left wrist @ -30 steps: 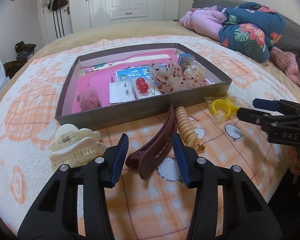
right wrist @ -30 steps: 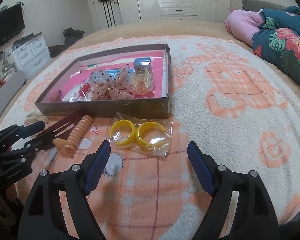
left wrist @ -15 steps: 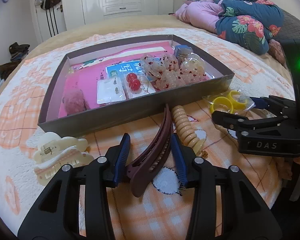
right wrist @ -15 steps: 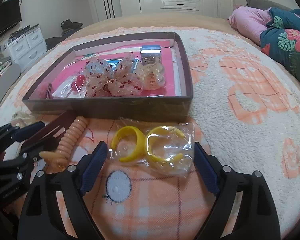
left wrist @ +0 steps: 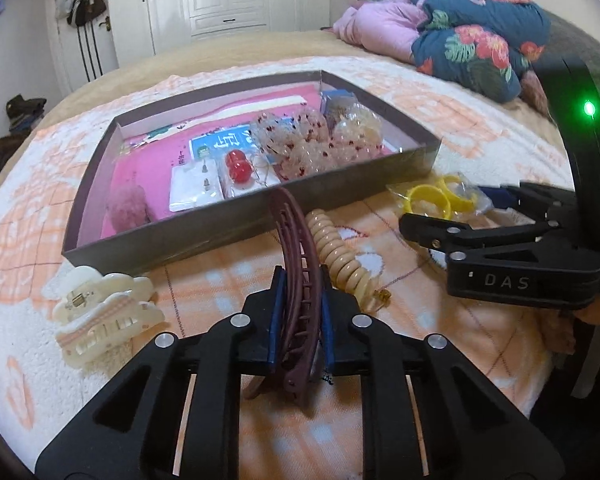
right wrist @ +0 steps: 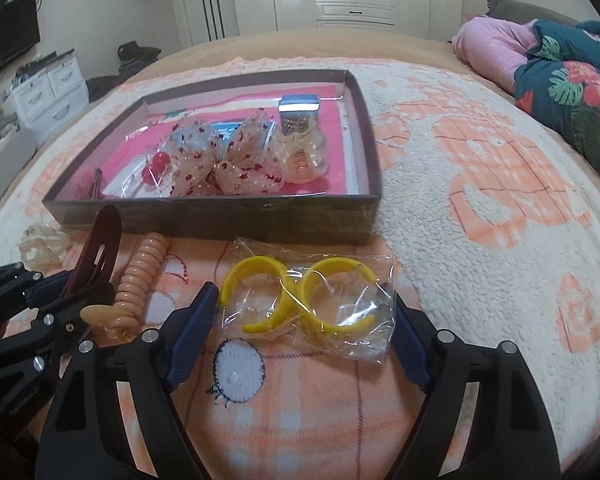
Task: Organize jewelry
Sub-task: 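Carry the claw clip with the left tool over the box while the right tool carries the bangle bag there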
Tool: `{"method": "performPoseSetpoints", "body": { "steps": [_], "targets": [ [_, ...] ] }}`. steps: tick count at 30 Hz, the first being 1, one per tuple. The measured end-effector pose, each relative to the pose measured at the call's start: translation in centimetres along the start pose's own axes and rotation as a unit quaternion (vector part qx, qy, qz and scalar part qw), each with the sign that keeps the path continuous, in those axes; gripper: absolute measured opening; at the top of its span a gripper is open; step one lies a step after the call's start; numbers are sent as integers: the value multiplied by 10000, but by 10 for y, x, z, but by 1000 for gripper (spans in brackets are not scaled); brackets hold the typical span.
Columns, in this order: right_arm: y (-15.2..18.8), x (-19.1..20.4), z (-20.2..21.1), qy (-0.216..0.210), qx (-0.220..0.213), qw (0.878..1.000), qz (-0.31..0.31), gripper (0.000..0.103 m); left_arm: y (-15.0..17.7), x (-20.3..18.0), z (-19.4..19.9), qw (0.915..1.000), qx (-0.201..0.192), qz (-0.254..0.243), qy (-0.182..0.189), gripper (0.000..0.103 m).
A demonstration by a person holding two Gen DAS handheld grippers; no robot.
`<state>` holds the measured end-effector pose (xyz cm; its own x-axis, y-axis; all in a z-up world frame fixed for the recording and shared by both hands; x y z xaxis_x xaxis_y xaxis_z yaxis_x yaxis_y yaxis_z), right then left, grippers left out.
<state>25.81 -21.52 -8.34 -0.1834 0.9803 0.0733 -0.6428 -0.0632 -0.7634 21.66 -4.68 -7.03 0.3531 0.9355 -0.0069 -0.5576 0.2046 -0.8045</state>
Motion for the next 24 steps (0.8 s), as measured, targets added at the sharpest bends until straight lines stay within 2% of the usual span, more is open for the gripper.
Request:
{"method": "performPoseSetpoints", "body": {
  "steps": [8, 14, 24],
  "targets": [
    [-6, -9, 29, -284, -293, 9987, -308, 78, -12, 12, 21, 9987, -341, 373, 117, 6],
    [-10, -3, 42, -552, -439, 9972, -241, 78, -22, 24, 40, 9959, -642, 621, 142, 6],
    [-21, 24, 44, -728, -591, 9954, 175, 78, -34, 67, 54, 9895, -885, 1118, -235, 6]
  ]
}}
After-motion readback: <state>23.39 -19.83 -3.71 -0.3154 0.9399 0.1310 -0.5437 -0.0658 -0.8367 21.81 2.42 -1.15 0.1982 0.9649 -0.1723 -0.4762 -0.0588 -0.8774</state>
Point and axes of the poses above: each gripper's, at about its wrist camera, not at the fingertips, and z roughly against the way its jaws point, x to its left, y to its underside, the point moved 1 cm from there along -z, roughly the way its jaws point, and after that the axes turned 9 degrees about -x, right-handed, at the moved point
